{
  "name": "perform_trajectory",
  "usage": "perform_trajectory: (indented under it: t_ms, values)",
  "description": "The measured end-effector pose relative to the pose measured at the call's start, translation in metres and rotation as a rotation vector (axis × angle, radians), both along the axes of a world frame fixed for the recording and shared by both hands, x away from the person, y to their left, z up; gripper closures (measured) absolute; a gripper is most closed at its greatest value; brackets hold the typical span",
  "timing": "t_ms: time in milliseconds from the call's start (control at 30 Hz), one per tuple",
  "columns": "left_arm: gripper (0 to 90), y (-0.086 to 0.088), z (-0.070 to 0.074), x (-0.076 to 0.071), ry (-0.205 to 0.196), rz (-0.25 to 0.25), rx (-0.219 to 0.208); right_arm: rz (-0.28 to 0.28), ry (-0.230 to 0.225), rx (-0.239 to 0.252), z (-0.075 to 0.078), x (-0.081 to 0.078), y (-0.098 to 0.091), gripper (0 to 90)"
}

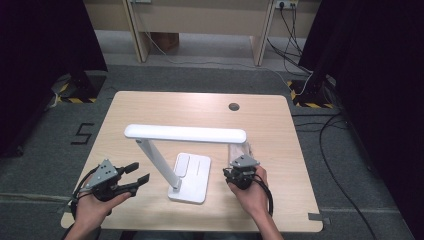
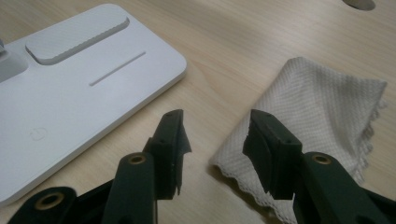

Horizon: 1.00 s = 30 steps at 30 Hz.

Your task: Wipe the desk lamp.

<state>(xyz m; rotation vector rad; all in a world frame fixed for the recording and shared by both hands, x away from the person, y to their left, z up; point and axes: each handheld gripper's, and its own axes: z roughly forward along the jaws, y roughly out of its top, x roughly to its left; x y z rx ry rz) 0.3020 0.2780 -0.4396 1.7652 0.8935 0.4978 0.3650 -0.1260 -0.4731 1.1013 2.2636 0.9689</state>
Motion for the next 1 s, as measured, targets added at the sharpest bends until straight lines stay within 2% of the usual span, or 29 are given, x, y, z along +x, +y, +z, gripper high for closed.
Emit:
perform_trajectory:
  t_ms: [133,333,400,800,900,1000]
  values:
    - [42.7,0.017,-0.011,0.006,0.012,0.064,-0.005,-0.029,0.009,0.030,-0.001,-0.006,-0.012,55.5]
    - [42.6,0.037,-0.023,0.013,0.027,0.147,-0.008,-0.073,0.004,0.049,-0.003,-0.016,-0.029,54.6]
    - [42.5,0.042,-0.028,0.015,0.034,0.169,-0.019,-0.085,0.000,0.051,-0.002,-0.018,-0.035,54.5]
    - [41.9,0.066,-0.057,0.022,0.076,0.281,0.007,-0.185,-0.015,0.082,-0.013,-0.039,-0.075,53.9]
    - [41.7,0.068,-0.062,0.023,0.075,0.292,0.006,-0.206,-0.030,0.084,-0.017,-0.043,-0.081,53.9]
    - [41.7,0.069,-0.067,0.023,0.046,0.295,-0.008,-0.229,-0.092,0.082,-0.021,-0.047,-0.084,53.9]
